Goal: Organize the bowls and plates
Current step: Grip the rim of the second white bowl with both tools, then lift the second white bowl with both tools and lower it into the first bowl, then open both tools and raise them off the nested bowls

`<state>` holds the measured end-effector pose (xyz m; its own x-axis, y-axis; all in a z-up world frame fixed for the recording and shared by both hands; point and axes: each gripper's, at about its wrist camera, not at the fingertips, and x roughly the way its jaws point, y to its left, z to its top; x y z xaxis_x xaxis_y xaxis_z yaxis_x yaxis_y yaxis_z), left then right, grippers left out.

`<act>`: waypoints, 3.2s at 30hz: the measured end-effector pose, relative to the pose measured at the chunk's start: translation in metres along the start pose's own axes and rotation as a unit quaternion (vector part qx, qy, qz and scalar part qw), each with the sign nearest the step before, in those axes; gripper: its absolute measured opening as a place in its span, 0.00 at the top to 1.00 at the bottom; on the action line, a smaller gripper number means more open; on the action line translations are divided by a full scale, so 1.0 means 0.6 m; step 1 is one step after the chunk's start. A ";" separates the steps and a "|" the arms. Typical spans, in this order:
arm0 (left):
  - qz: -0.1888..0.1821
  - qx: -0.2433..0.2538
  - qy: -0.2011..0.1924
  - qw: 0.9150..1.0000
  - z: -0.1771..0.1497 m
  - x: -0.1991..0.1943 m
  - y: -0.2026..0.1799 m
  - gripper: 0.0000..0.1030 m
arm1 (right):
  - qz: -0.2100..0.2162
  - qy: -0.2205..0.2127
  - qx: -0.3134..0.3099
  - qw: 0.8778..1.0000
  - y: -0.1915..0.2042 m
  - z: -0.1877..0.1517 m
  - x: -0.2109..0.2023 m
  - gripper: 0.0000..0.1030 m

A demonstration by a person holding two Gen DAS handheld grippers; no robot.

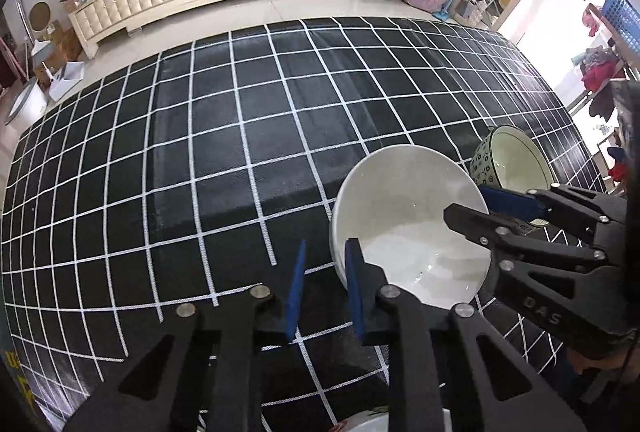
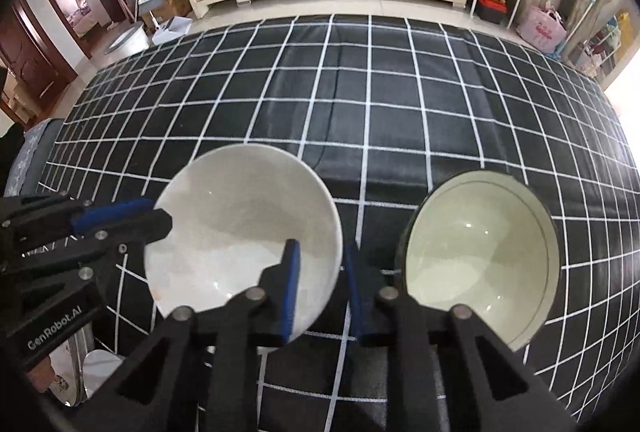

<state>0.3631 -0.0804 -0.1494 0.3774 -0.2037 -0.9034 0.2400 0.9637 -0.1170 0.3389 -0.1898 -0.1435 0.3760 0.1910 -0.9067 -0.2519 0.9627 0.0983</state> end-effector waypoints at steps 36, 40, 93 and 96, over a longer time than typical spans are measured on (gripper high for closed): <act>0.015 -0.009 -0.044 0.999 -0.048 -0.123 -0.022 0.95 | 0.011 -0.075 0.006 0.997 0.069 -0.030 -0.144 0.92; 0.018 -0.012 -0.052 0.998 -0.067 -0.150 -0.025 0.95 | 0.012 -0.077 0.003 0.997 0.082 -0.045 -0.158 0.92; 0.021 -0.049 0.012 0.999 -0.248 -0.128 -0.018 0.95 | 0.039 0.021 0.022 0.999 0.127 -0.181 -0.091 0.92; 0.017 -0.050 0.013 0.999 -0.248 -0.122 -0.018 0.95 | 0.040 0.026 0.026 0.999 0.126 -0.179 -0.091 0.91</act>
<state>0.2000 -0.0502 -0.1433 0.3595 -0.1678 -0.9179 0.1374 0.9825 -0.1257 0.2034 -0.1481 -0.1308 0.3102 0.2588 -0.9148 -0.2319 0.9538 0.1912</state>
